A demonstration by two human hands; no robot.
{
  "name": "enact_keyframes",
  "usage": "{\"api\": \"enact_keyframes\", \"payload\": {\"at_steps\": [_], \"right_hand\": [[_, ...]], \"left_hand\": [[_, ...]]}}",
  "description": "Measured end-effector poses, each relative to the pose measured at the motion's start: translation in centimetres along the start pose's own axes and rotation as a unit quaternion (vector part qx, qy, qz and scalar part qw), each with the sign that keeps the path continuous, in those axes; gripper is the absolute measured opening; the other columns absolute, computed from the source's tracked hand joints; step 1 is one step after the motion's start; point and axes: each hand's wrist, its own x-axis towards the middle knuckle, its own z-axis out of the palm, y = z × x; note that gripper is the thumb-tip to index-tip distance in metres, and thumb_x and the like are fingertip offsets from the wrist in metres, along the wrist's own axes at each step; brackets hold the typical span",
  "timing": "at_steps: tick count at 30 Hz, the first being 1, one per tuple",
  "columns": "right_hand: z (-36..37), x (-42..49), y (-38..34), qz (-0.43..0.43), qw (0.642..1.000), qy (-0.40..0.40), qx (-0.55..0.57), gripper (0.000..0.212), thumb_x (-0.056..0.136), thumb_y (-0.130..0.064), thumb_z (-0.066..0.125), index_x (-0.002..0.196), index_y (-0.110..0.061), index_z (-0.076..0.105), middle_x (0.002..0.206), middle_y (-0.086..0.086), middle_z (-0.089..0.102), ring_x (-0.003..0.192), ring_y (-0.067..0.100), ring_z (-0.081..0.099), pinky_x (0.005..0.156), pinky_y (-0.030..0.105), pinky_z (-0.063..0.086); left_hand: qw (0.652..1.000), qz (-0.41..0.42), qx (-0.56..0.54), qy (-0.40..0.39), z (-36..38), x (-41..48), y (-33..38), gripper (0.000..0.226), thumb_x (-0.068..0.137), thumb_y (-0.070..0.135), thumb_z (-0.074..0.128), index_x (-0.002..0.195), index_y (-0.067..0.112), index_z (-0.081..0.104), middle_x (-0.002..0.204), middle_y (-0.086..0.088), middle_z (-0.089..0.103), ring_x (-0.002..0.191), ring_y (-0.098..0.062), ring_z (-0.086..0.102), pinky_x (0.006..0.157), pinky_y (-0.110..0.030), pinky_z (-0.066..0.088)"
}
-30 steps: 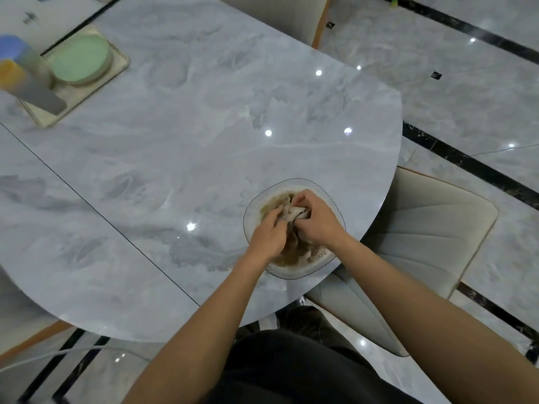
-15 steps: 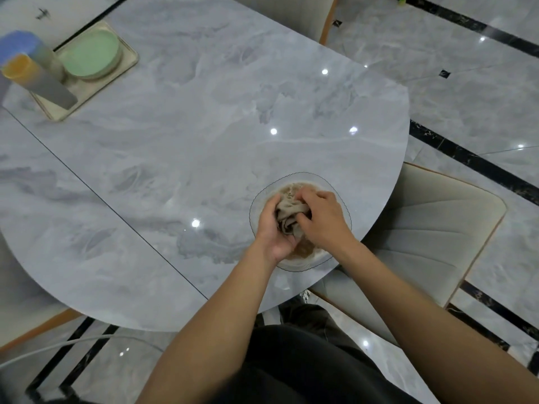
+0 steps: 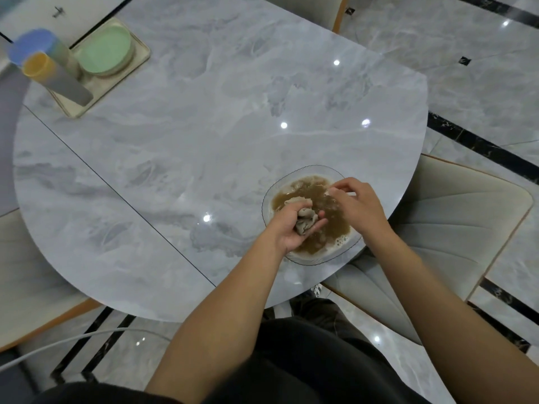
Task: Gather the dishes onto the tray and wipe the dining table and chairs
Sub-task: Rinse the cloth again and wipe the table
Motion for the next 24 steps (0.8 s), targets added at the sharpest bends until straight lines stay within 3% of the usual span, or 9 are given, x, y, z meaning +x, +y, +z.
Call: {"api": "enact_keyframes", "payload": {"at_steps": [2,4,6,10,14,16,18,21,24], "right_hand": [[0.0,0.3,0.5,0.023,1.000,0.022,0.002,0.007,0.095,-0.040,0.065,0.096,-0.034,0.068,0.121,0.002,0.059,0.098,0.010,0.061,0.072,0.026,0.045],[0.1,0.5,0.9,0.033,0.999,0.031,0.010,0.007,0.094,-0.041,0.064,0.096,-0.034,0.067,0.122,0.002,0.058,0.099,0.011,0.061,0.077,0.029,0.049],[0.2,0.6,1.2,0.037,0.999,0.032,0.016,0.008,0.092,-0.042,0.064,0.094,-0.036,0.067,0.121,0.001,0.058,0.100,0.013,0.063,0.085,0.036,0.055],[0.3,0.5,1.4,0.039,0.998,0.029,0.030,0.010,0.089,-0.046,0.065,0.092,-0.037,0.066,0.120,0.000,0.059,0.103,0.019,0.065,0.085,0.041,0.059],[0.4,0.6,1.2,0.052,0.997,0.026,0.048,0.012,0.083,-0.048,0.063,0.090,-0.038,0.066,0.119,-0.002,0.060,0.105,0.020,0.065,0.091,0.047,0.058],[0.4,0.7,1.2,0.054,0.997,0.027,0.047,0.008,0.087,-0.044,0.064,0.090,-0.037,0.066,0.119,-0.001,0.060,0.105,0.020,0.064,0.092,0.047,0.058],[0.2,0.9,1.2,0.053,0.997,0.033,0.045,0.007,0.089,-0.042,0.064,0.091,-0.036,0.066,0.119,-0.001,0.060,0.106,0.018,0.063,0.091,0.045,0.057],[0.0,1.1,1.3,0.053,0.997,0.036,0.039,0.005,0.092,-0.039,0.064,0.092,-0.035,0.066,0.120,0.000,0.059,0.105,0.017,0.062,0.085,0.036,0.054],[-0.2,1.4,1.3,0.056,0.997,0.035,0.042,0.004,0.093,-0.039,0.065,0.093,-0.035,0.066,0.118,-0.002,0.060,0.105,0.017,0.062,0.083,0.035,0.054]], "left_hand": [[0.999,-0.016,0.028,0.005,0.2,0.0,-0.1,0.004,0.103,0.010,0.062,0.103,0.007,0.061,0.056,-0.002,0.056,0.055,-0.011,0.063,0.050,-0.024,0.059],[0.999,-0.022,0.046,0.019,0.3,0.1,0.1,0.012,0.103,0.020,0.066,0.108,0.009,0.068,0.056,0.002,0.057,0.053,-0.007,0.056,0.042,-0.016,0.051],[0.997,-0.017,0.062,0.032,0.4,0.1,0.2,0.022,0.099,0.033,0.071,0.105,0.012,0.071,0.064,0.000,0.064,0.055,-0.007,0.055,0.039,-0.015,0.047],[0.996,-0.014,0.074,0.036,1.1,0.1,0.4,0.042,0.094,0.057,0.069,0.099,0.015,0.069,0.067,-0.001,0.062,0.051,-0.006,0.049,0.035,-0.012,0.038],[0.997,-0.044,0.037,0.048,1.6,0.5,0.7,0.065,0.095,0.076,0.049,0.089,0.014,0.068,0.065,-0.003,0.056,0.048,-0.013,0.049,0.035,-0.017,0.039],[0.998,-0.059,0.009,0.034,1.7,0.5,0.8,0.057,0.101,0.062,0.042,0.097,0.011,0.065,0.074,-0.008,0.058,0.057,-0.018,0.053,0.038,-0.021,0.045],[0.998,-0.057,0.012,0.019,2.0,0.5,0.9,0.040,0.104,0.038,0.045,0.109,0.004,0.064,0.086,-0.017,0.065,0.063,-0.024,0.066,0.042,-0.026,0.054],[0.999,-0.048,-0.001,0.000,1.9,0.4,0.8,0.037,0.107,0.021,0.053,0.129,-0.007,0.060,0.114,-0.028,0.065,0.078,-0.036,0.077,0.053,-0.034,0.063],[0.999,-0.033,-0.016,-0.009,2.0,0.2,0.9,0.023,0.106,0.010,0.056,0.119,-0.009,0.060,0.105,-0.026,0.067,0.080,-0.033,0.077,0.059,-0.037,0.065]]}}
